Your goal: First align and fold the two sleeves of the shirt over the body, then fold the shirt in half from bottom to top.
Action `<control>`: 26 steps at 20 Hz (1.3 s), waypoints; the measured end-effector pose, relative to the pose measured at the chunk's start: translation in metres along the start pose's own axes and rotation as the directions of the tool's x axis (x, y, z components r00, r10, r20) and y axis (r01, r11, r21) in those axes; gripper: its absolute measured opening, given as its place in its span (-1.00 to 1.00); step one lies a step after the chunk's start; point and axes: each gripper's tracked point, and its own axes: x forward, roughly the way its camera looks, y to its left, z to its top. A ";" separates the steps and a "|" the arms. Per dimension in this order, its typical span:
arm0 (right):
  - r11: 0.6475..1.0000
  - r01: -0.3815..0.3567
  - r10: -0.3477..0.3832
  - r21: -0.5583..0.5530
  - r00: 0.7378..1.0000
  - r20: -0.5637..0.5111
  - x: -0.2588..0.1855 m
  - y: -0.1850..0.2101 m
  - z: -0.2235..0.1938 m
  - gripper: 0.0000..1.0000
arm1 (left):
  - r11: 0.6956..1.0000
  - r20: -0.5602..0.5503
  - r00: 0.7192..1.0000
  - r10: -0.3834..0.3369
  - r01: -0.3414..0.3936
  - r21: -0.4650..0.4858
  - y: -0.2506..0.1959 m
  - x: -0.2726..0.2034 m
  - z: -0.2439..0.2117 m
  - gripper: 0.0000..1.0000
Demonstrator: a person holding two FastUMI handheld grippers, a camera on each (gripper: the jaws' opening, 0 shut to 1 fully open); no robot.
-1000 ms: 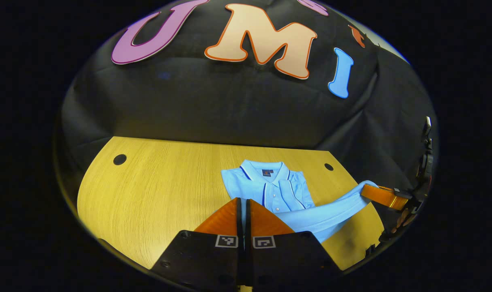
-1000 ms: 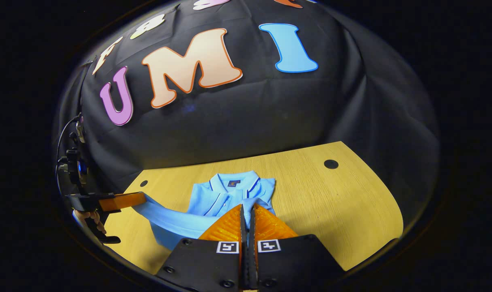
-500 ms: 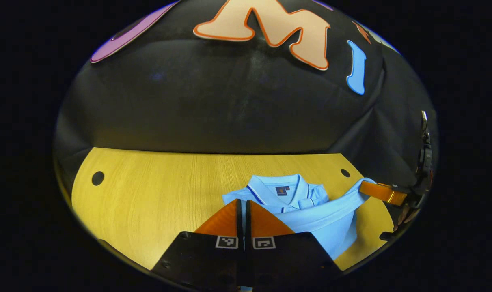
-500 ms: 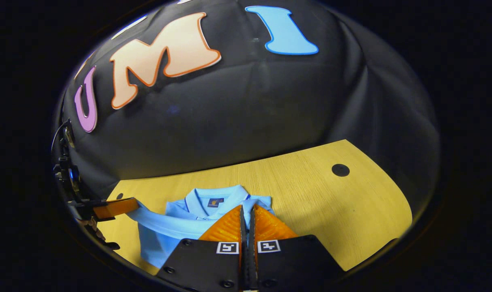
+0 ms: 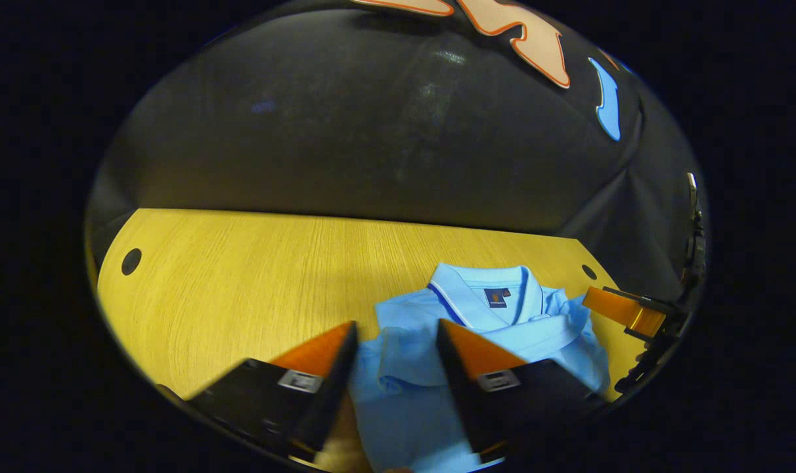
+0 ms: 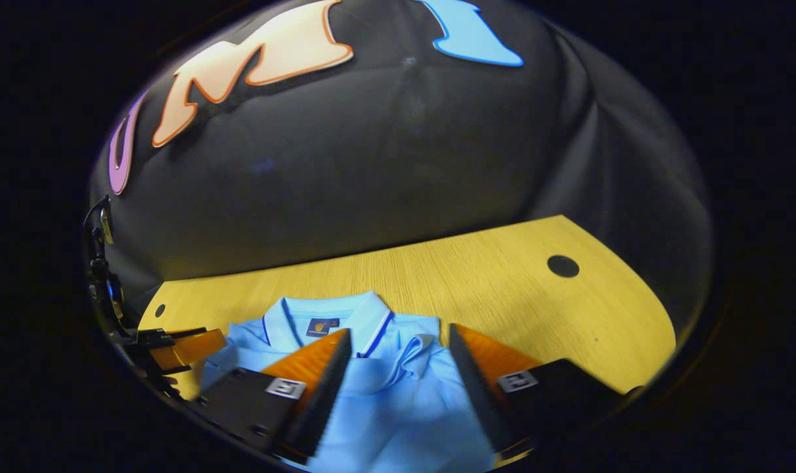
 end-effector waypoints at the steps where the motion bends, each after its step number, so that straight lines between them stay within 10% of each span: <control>1: 1.000 0.002 -0.001 -0.029 0.999 0.038 -0.007 0.000 0.008 1.00 | 1.000 0.033 0.999 0.015 -0.015 0.009 0.002 -0.013 0.008 0.99; 14: 0.985 -0.081 0.128 -0.149 0.932 0.340 -0.223 0.009 0.074 0.97 | 0.985 0.386 0.922 0.038 -0.100 0.143 -0.075 -0.226 0.066 0.91; 26: 0.977 -0.129 0.195 -0.171 0.864 0.464 -0.380 0.007 0.061 0.94 | 0.963 0.483 0.869 0.109 -0.212 0.164 -0.108 -0.371 0.048 0.91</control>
